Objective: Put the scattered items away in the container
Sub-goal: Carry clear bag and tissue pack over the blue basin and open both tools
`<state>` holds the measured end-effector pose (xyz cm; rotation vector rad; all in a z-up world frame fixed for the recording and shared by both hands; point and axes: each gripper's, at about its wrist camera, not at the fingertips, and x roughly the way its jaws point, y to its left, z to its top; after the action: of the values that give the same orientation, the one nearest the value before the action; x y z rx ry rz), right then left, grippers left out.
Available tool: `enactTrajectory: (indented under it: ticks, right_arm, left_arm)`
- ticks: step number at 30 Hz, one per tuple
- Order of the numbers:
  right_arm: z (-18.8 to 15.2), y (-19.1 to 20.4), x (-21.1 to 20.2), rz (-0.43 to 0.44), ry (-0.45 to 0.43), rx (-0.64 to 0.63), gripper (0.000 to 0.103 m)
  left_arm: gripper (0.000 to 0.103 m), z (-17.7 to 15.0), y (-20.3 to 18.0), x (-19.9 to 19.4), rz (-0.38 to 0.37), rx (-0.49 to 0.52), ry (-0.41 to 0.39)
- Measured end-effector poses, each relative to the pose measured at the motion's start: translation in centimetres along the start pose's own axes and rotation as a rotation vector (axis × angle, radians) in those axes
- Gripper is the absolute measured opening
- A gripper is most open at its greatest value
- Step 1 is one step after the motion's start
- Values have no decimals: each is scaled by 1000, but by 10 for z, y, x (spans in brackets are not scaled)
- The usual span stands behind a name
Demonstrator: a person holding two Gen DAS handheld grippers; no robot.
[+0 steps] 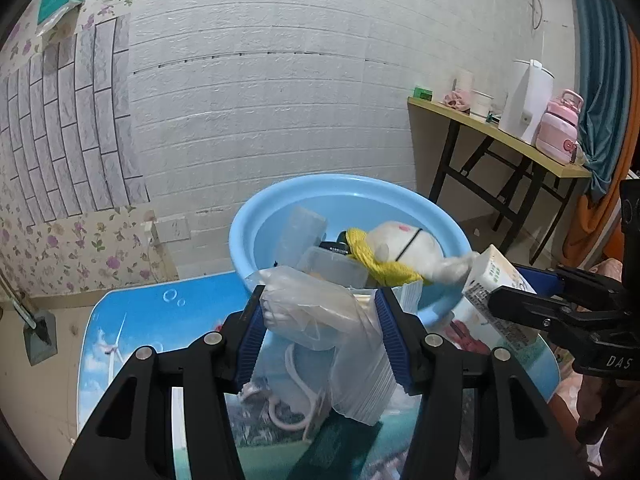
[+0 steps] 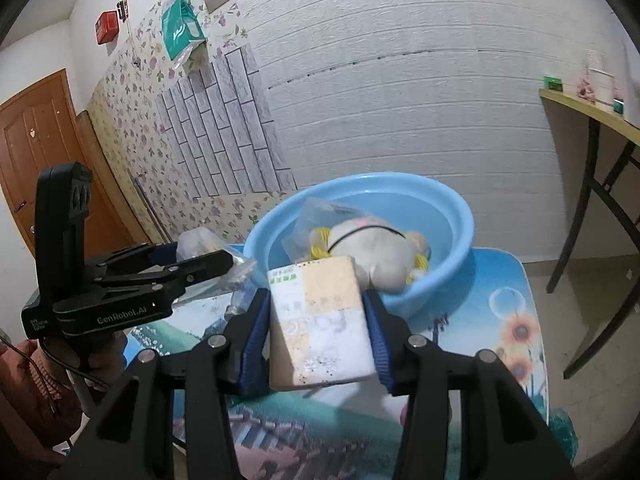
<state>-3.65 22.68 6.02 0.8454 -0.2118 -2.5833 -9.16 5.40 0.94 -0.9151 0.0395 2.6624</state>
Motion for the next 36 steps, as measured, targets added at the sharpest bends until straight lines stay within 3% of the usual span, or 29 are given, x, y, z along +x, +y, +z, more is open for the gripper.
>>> enactTrajectory:
  ticks: [9, 18, 21, 22, 23, 26, 29, 36]
  right_arm:
    - [23, -15, 23, 11, -20, 1, 45]
    - [52, -32, 42, -45, -56, -12, 46]
    - [59, -36, 56, -51, -33, -22, 47]
    - [61, -39, 61, -57, -27, -17, 47]
    - [62, -40, 63, -61, -22, -15, 50]
    - [61, -44, 70, -79, 6, -14, 65]
    - [57, -50, 69, -91, 16, -6, 72]
    - [47, -57, 59, -93, 15, 39, 72]
  left_arm:
    - [53, 24, 0, 35, -4, 17, -2]
    - [57, 48, -9, 66, -25, 52, -1]
    - [63, 51, -12, 74, -17, 52, -3]
    - [68, 52, -12, 76, -17, 49, -2]
    - [81, 52, -12, 77, -17, 44, 0]
    - [94, 53, -8, 80, -5, 28, 4]
    - [94, 52, -9, 80, -6, 29, 6]
    - [94, 45, -9, 62, 0, 29, -11]
